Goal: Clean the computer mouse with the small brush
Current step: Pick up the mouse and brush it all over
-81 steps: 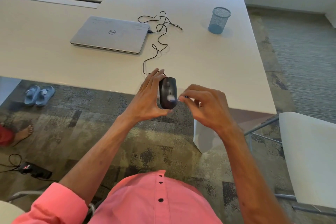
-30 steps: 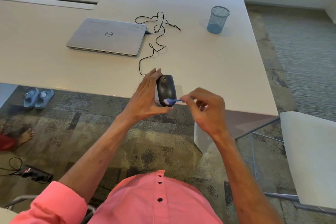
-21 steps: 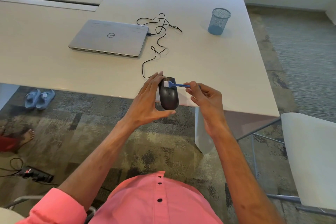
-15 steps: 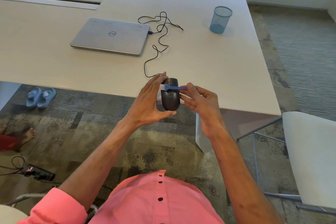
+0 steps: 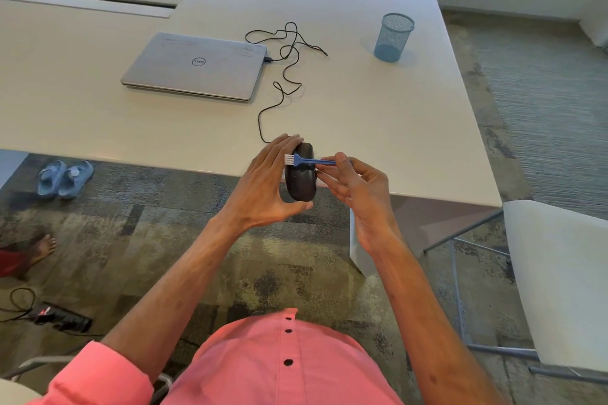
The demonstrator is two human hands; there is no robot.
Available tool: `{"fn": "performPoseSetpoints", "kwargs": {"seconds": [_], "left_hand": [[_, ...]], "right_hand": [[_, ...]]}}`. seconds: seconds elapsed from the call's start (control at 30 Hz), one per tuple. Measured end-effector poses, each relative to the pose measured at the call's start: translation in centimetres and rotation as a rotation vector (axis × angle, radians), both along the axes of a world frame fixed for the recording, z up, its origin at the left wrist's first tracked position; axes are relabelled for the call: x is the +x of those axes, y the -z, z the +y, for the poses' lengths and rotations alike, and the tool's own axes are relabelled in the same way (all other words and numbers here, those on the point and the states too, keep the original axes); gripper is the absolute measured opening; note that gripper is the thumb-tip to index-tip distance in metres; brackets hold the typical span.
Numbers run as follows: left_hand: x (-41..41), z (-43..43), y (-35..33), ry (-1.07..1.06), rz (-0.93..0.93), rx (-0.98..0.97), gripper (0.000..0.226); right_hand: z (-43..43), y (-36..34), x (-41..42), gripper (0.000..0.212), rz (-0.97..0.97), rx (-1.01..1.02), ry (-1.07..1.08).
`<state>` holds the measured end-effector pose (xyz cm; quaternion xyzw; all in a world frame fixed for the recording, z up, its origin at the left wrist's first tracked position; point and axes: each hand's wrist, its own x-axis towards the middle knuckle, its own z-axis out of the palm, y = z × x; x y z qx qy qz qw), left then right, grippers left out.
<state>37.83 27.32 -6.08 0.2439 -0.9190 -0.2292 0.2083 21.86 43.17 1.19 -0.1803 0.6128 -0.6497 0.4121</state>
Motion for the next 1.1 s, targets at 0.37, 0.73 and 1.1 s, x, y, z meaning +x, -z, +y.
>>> {"fn": "performPoseSetpoints", "kwargs": {"seconds": [0.37,0.73,1.1], "left_hand": [[0.5,-0.4,-0.2,0.005,0.023,0.015,0.130],[0.4,-0.4,-0.3,0.004,-0.015,0.084,0.133],[0.2,-0.5,-0.6,-0.015,-0.029,0.047,0.132]], "right_hand": [[-0.4,0.6,0.7,0.032,0.060,-0.092,-0.031],[-0.3,0.9,-2.1,0.017,1.298,-0.161,0.062],[-0.5,1.2,-2.1,0.015,1.513,-0.145,0.008]]}}
